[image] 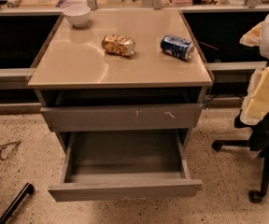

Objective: Close middle drawer

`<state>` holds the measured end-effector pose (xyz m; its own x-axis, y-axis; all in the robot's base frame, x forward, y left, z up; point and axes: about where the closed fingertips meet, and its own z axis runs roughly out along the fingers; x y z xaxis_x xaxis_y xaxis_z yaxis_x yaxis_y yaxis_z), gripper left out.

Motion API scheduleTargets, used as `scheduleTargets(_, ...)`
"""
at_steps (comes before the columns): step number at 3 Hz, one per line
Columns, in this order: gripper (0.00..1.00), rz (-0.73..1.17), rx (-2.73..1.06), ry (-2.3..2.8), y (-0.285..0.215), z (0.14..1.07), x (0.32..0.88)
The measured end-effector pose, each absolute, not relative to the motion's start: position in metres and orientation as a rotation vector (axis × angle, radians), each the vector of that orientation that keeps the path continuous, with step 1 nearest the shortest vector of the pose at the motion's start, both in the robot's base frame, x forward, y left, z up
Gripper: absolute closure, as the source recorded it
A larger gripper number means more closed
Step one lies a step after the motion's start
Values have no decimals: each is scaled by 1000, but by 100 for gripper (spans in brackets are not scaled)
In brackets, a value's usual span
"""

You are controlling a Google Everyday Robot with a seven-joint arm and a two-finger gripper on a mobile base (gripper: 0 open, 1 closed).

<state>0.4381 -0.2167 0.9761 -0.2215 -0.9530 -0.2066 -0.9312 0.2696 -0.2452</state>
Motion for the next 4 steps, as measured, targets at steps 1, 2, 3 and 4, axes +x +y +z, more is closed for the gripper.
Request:
scheduleTargets(1,0,-98,-1725,2232,-217,976,438)
scheduleTargets(2,0,-82,-1728,2227,-216,960,438)
scheduleTargets(3,0,19,-1746,2235,-226,897,429)
scheduleTargets(4,0,210,-1748,2293,-239,813,399)
